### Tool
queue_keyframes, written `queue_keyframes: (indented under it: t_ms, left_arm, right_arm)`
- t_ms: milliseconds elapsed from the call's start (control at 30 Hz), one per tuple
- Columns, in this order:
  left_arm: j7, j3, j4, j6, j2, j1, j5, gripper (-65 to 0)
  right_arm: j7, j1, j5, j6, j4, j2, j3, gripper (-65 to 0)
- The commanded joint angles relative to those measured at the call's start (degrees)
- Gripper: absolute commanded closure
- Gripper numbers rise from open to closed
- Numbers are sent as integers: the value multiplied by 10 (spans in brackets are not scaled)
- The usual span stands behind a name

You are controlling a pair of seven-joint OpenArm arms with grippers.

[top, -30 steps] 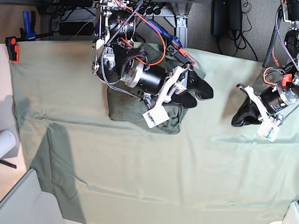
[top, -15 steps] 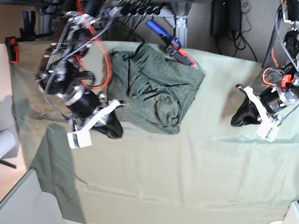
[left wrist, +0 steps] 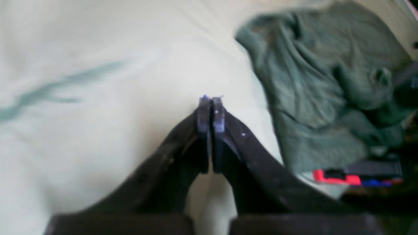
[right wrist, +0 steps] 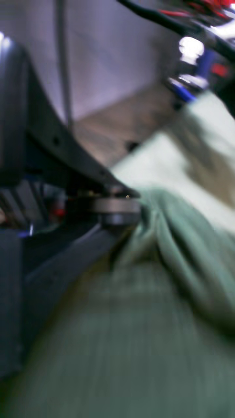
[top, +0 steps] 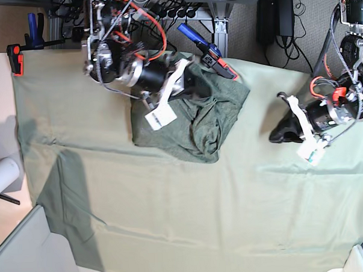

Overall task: Fold the T-shirt properly
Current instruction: 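Grasp the folded bundle's side with the right gripper and fold it over, then grasp the bundle's edges with both grippers and lift them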

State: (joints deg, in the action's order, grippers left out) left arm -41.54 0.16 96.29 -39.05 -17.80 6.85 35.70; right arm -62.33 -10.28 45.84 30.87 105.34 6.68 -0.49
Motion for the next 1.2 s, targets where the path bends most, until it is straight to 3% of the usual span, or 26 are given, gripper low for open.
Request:
queue_keyframes:
  t_ms: [0,133,267,467,667,867,1167]
  left_arm:
    - [10,10,9,-10,-3,-6,4,-22]
    - [14,47,9,-10,-3,-7,-17,-22]
    - [19,51,9,-10,-3,-7,-17,-22]
    - [18,56,21,-10,-3,-6,-17,-17]
    - [14,148,78,-10,-3,-6,-62,-16]
    - [15,271,95,-10,-5,-7,-179,-16]
    - [45,292,95,-10,-50,-11,-205,-15]
  right_arm:
    - [10,6,14,5,10,1,-20,0]
    - [10,6,14,5,10,1,-82,0]
    - [10,18,13,5,15,1,-84,0]
    - [24,86,4,5,30,0,-18,0]
    - [100,168,-121,4,16,0,78,0]
    - [128,233,-163,4,-98,0,134,0]
    - [155,323,-189,4,-306,5,139,0]
